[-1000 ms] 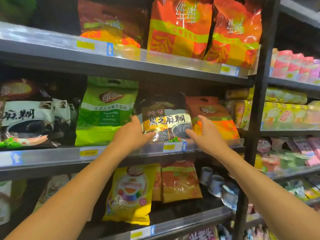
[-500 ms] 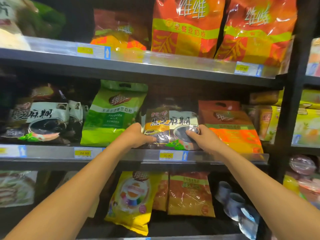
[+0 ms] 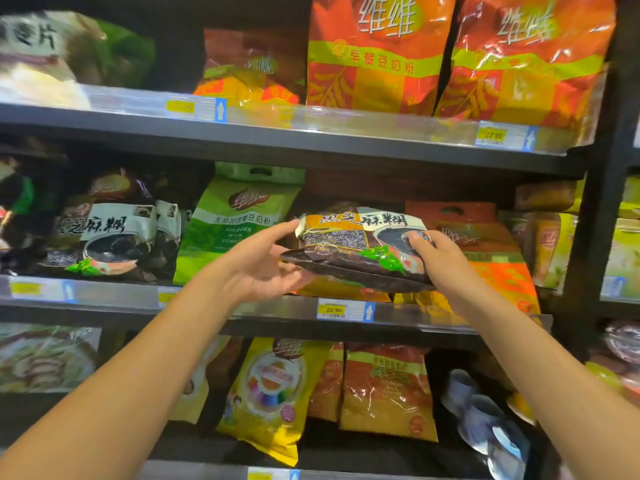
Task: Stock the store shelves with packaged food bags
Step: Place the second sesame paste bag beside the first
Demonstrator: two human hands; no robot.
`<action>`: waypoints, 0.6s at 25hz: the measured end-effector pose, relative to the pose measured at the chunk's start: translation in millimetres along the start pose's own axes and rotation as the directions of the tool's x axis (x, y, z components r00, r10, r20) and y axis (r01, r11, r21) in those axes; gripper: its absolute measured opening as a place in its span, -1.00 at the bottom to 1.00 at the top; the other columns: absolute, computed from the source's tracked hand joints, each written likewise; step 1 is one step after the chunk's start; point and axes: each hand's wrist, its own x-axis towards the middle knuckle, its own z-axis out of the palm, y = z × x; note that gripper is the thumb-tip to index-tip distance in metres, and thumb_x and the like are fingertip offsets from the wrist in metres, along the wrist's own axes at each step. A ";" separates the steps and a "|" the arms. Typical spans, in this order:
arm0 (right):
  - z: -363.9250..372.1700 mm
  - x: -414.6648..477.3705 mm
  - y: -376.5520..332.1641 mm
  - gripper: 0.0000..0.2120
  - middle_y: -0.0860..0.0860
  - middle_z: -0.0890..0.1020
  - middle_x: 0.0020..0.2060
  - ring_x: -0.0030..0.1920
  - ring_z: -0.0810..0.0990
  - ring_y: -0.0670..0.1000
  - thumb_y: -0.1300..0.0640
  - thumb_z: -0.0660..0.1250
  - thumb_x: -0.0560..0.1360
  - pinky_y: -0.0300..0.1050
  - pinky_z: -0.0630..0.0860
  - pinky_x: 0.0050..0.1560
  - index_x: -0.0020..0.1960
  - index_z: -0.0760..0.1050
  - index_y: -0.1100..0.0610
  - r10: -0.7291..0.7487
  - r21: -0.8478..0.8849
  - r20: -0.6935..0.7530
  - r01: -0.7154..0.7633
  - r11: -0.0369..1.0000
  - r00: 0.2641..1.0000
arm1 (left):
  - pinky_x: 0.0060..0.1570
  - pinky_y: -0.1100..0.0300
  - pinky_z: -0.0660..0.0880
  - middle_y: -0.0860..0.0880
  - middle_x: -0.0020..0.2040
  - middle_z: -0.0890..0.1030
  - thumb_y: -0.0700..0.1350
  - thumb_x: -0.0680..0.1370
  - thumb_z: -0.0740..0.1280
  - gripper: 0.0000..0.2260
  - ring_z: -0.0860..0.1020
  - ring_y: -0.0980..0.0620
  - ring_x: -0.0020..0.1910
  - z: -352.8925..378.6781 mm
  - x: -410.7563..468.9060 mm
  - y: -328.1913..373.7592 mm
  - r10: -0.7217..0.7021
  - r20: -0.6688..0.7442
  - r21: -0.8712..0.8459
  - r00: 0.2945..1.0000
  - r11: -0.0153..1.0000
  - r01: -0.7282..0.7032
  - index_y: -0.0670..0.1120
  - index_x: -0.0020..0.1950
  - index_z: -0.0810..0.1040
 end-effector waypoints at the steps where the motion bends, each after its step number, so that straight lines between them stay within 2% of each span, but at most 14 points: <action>1: -3.1 -6.5 2.1 -0.70 0.00 0.67 0.07 -0.03 0.62 -0.08 -0.10 0.21 0.70 -0.11 0.50 -0.12 0.26 0.53 0.07 -0.004 0.028 -0.009 0.004 1.000 1.000 | 0.33 0.04 0.55 -0.27 0.32 0.63 0.10 0.47 0.53 -0.36 0.66 -0.15 0.19 1.1 -2.7 -2.7 -0.008 0.030 0.000 1.000 1.000 0.008 -0.32 0.37 0.56; 3: -9.3 -23.0 6.0 -0.74 0.00 0.68 0.07 -0.01 0.65 -0.07 -0.09 0.22 0.70 -0.12 0.52 -0.09 0.23 0.54 0.04 -0.018 0.090 -0.009 0.019 0.996 1.000 | 0.32 0.02 0.56 -0.21 0.24 0.69 0.17 0.47 0.51 -0.40 0.67 -0.09 0.18 15.1 -14.7 -7.4 0.007 0.043 0.083 0.999 0.996 -0.011 -0.28 0.29 0.63; 5: -13.3 -41.6 10.3 -0.78 -0.02 0.70 0.09 0.04 0.69 -0.06 -0.09 0.24 0.69 -0.17 0.56 -0.06 0.23 0.53 -0.01 -0.029 0.147 0.006 0.027 0.989 1.000 | -0.01 0.05 0.70 -0.14 0.11 0.76 0.17 0.54 0.45 -0.54 0.75 -0.06 -0.02 28.6 -25.5 -10.9 0.092 0.022 0.180 0.995 0.979 -0.095 -0.17 0.22 0.67; 6: -16.1 -52.7 12.6 -0.81 -0.05 0.70 0.09 0.04 0.71 -0.08 -0.08 0.26 0.68 -0.21 0.58 -0.06 0.23 0.52 -0.04 -0.038 0.180 0.009 0.036 0.983 0.999 | -0.19 0.08 0.71 -0.12 0.10 0.76 0.13 0.56 0.43 -0.61 0.76 -0.05 -0.11 34.4 -29.9 -14.2 0.140 0.024 0.193 0.990 0.971 -0.142 -0.13 0.23 0.67; 7: -18.6 -63.4 16.6 -0.83 -0.08 0.70 0.10 0.04 0.72 -0.11 -0.06 0.28 0.67 -0.24 0.60 -0.06 0.23 0.51 -0.07 -0.059 0.215 0.016 0.054 0.975 0.998 | -0.26 0.07 0.70 -0.12 0.13 0.76 0.08 0.56 0.45 -0.65 0.76 -0.05 -0.12 38.6 -33.9 -18.1 0.178 0.034 0.188 0.983 0.965 -0.181 -0.10 0.24 0.68; 8: -21.7 -74.7 21.7 -0.83 -0.09 0.70 0.11 0.05 0.72 -0.14 -0.04 0.30 0.66 -0.26 0.61 -0.05 0.24 0.51 -0.09 -0.078 0.240 0.017 0.072 0.968 0.997 | -0.18 0.03 0.72 -0.13 0.18 0.74 0.04 0.53 0.48 -0.69 0.75 -0.07 -0.07 41.7 -38.3 -24.1 0.193 0.038 0.179 0.980 0.964 -0.197 -0.09 0.20 0.72; 9: -25.1 -85.8 29.3 -0.81 -0.10 0.70 0.12 0.06 0.71 -0.17 -0.01 0.32 0.65 -0.29 0.61 -0.05 0.25 0.51 -0.08 -0.094 0.253 0.014 0.088 0.963 0.995 | 0.02 -0.04 0.71 -0.12 0.19 0.73 0.01 0.47 0.52 -0.74 0.73 -0.09 0.02 42.4 -40.9 -32.8 0.188 0.042 0.173 0.981 0.966 -0.193 -0.08 0.09 0.76; 10: -28.4 -98.7 35.5 -0.79 -0.10 0.70 0.12 0.05 0.70 -0.21 0.03 0.33 0.64 -0.32 0.60 -0.06 0.27 0.51 -0.06 -0.100 0.263 0.018 0.091 0.960 0.995 | 0.22 -0.11 0.63 -0.13 0.19 0.73 -0.01 0.40 0.55 -0.77 0.69 -0.11 0.10 43.0 -44.7 -43.6 0.170 0.046 0.171 0.984 0.970 -0.175 -0.08 -0.01 0.79; 11: -30.5 -111.1 45.0 -0.77 -0.11 0.71 0.11 0.05 0.70 -0.22 0.06 0.34 0.63 -0.35 0.60 -0.06 0.28 0.51 -0.05 -0.090 0.284 0.032 0.077 0.956 0.995 | 0.35 -0.17 0.54 -0.16 0.19 0.72 -0.03 0.35 0.56 -0.74 0.67 -0.14 0.13 41.7 -46.9 -56.8 0.162 0.053 0.172 0.985 0.971 -0.169 -0.11 -0.02 0.80; 14: -30.4 -147.3 75.5 -0.63 -0.13 0.74 0.10 0.11 0.71 -0.18 0.01 0.42 0.51 -0.28 0.63 0.01 0.30 0.52 -0.07 -0.007 0.366 0.111 -0.035 0.930 0.994 | 0.41 -0.30 0.45 -0.32 0.27 0.65 -0.09 0.33 0.56 -0.45 0.65 -0.21 0.12 33.4 -53.6 -103.8 0.181 0.039 0.195 0.983 0.963 -0.185 -0.27 0.28 0.64; 15: -28.3 -157.8 88.5 -0.57 -0.13 0.74 0.12 0.14 0.70 -0.15 -0.05 0.46 0.47 -0.25 0.64 0.06 0.31 0.51 -0.08 0.034 0.381 0.138 -0.085 0.921 0.990 | 0.39 -0.32 0.45 -0.33 0.26 0.65 -0.12 0.34 0.56 -0.43 0.65 -0.22 0.12 30.1 -56.4 -120.7 0.196 0.032 0.207 0.980 0.958 -0.198 -0.28 0.31 0.61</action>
